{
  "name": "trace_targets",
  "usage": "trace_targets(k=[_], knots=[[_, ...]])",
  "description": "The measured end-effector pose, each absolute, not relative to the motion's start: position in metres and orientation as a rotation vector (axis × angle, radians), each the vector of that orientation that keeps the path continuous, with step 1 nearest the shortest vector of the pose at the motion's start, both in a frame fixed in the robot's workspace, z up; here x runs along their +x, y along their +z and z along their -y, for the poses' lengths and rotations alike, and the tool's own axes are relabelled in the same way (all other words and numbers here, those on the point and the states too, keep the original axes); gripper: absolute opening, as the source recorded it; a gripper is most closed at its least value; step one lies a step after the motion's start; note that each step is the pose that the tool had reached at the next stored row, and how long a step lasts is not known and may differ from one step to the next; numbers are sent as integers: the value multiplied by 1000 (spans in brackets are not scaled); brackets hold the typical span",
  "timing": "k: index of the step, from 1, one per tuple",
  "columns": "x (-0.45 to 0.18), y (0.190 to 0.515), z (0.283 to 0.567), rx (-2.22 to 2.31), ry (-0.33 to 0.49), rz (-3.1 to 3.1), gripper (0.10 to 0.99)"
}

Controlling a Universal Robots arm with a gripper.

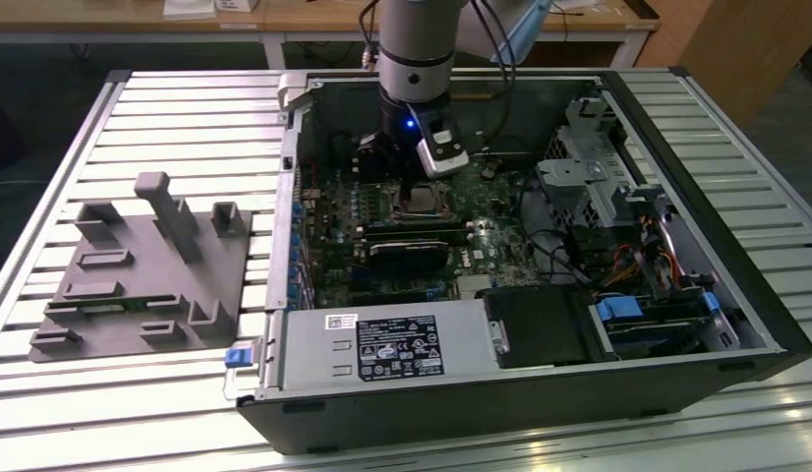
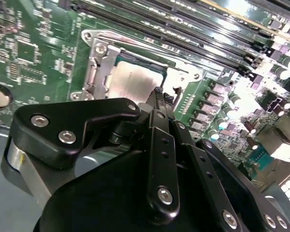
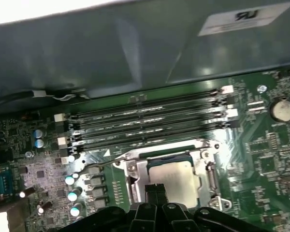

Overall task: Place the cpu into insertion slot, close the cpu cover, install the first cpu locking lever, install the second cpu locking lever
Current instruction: 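Close the cpu cover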

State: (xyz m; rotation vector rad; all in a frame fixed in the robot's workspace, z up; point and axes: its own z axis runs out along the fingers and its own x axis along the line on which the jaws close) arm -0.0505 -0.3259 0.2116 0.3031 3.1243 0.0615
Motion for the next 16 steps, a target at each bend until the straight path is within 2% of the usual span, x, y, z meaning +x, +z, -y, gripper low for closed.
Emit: trace_targets(k=[16], knots=[[-56,199,326,303,61,-3125,106]])
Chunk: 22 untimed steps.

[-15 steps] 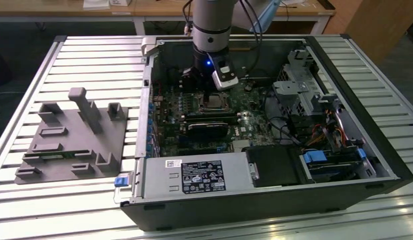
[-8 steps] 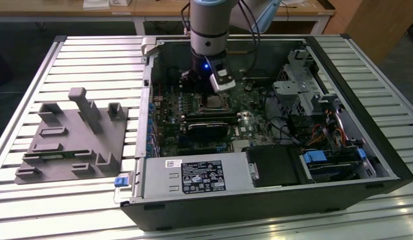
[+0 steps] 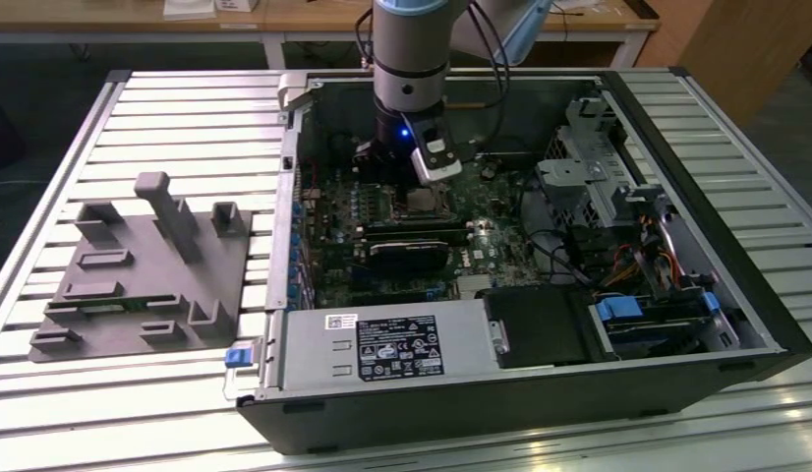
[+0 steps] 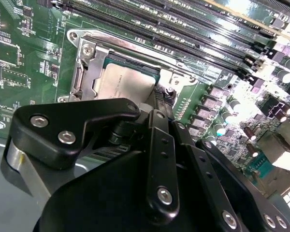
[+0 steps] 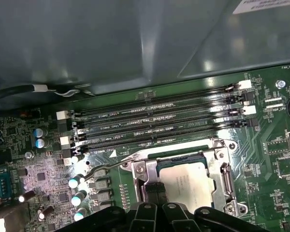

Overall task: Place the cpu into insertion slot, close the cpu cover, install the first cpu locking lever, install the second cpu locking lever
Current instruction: 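Close the cpu cover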

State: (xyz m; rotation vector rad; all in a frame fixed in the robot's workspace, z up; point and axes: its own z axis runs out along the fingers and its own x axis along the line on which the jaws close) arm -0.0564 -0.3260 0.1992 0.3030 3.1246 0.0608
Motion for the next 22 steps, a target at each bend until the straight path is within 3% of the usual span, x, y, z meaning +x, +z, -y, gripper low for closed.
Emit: trace_targets(k=[22], knots=[[-56,215,326,303,62,-3124,106]])
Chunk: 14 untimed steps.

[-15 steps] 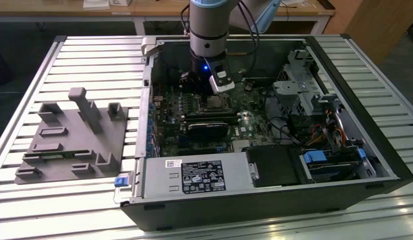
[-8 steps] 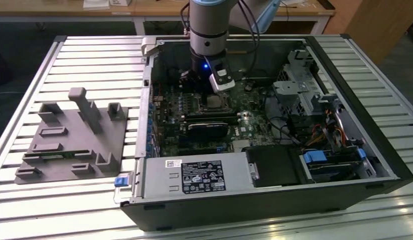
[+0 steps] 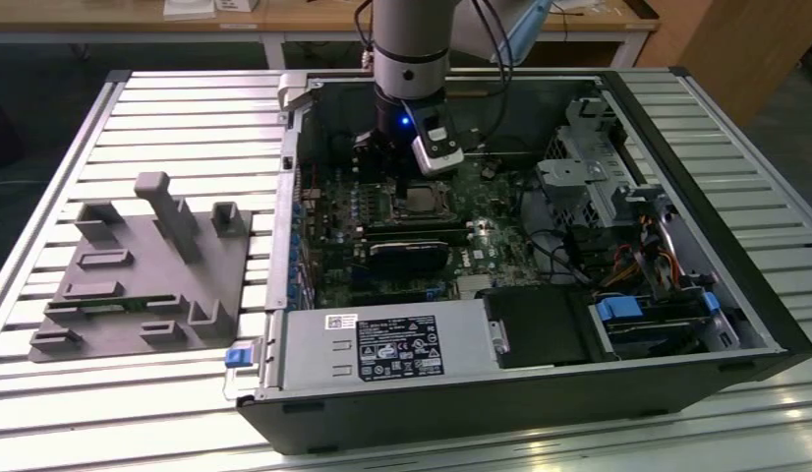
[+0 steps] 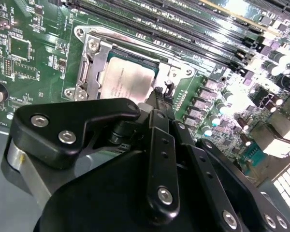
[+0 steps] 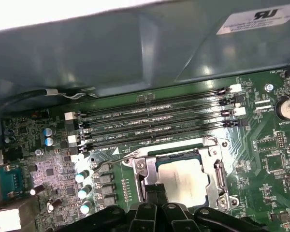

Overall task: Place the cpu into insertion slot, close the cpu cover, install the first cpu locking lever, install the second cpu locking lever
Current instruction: 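Close the cpu cover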

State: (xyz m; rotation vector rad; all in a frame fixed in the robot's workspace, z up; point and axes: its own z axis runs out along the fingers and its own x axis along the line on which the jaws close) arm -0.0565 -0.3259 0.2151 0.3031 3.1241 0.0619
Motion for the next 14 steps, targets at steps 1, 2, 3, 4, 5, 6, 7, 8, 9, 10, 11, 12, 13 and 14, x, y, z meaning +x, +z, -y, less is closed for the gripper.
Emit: trace_targets(k=[1,2,3,4,5,6,7,8,9,10,11,12,13,14], knots=[[-56,215,326,303,62,-3124,106],[-56,215,326,303,62,-3124,106],[-56,215,326,303,61,-3124,106],[-55,215,326,303,61,-3124,106],[-52,215,326,303,61,-3124,106],[-49,215,326,303,61,-3124,106],[-46,215,326,303,61,-3125,106],[-43,215,326,303,61,-3125,106],[-40,215,326,303,61,-3125,106],[-37,215,326,303,61,-3126,106],[-36,215,326,303,61,-3126,106],[-35,215,326,303,61,-3126,106],[-34,215,326,303,61,-3126,106],[-34,216,326,303,61,-3126,106]])
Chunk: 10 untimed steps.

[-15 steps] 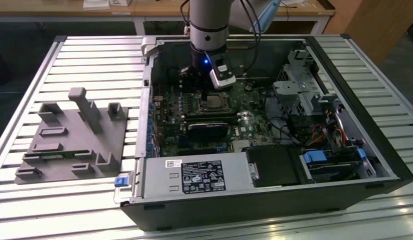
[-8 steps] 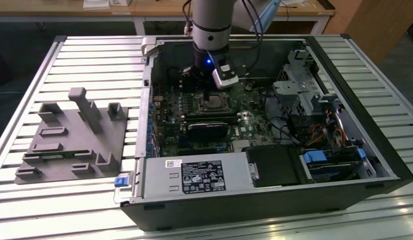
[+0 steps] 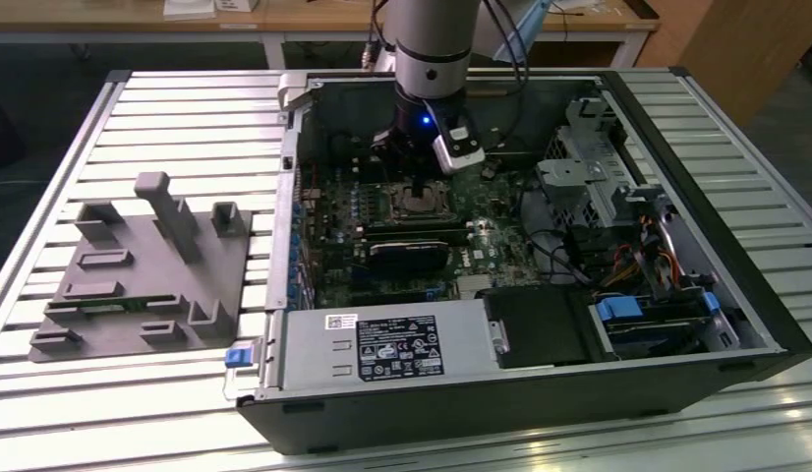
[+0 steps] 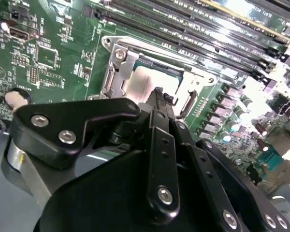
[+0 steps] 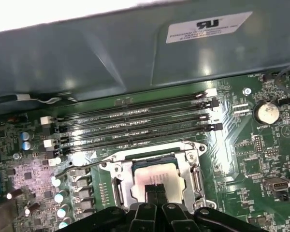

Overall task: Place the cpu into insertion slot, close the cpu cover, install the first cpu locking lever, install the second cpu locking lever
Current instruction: 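Close the cpu cover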

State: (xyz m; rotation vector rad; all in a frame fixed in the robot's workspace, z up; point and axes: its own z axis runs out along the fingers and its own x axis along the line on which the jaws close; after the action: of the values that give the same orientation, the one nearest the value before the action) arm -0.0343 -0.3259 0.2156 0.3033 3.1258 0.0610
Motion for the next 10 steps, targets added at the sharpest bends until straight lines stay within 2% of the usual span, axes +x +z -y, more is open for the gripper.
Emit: trace_targets(k=[10], knots=[[-34,238,326,303,61,-3125,106]])
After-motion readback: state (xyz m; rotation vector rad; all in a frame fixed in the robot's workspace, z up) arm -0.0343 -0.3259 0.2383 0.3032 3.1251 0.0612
